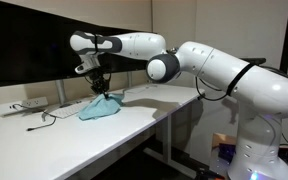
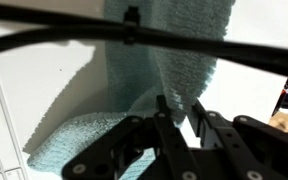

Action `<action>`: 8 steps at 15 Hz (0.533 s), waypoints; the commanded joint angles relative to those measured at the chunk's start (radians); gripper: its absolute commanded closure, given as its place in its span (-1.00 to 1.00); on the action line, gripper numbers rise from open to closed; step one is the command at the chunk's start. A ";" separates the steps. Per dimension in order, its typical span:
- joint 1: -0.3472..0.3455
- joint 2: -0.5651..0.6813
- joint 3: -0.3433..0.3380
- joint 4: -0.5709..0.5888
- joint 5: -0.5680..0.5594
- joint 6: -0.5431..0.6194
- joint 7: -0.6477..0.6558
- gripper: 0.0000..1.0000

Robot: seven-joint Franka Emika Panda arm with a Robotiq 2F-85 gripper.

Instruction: Slide the towel across the table.

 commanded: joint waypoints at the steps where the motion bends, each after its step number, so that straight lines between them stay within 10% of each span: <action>1: -0.002 0.000 0.002 0.000 0.005 0.006 0.011 -0.16; 8: -0.004 0.003 0.008 0.000 0.010 0.024 0.000 -0.97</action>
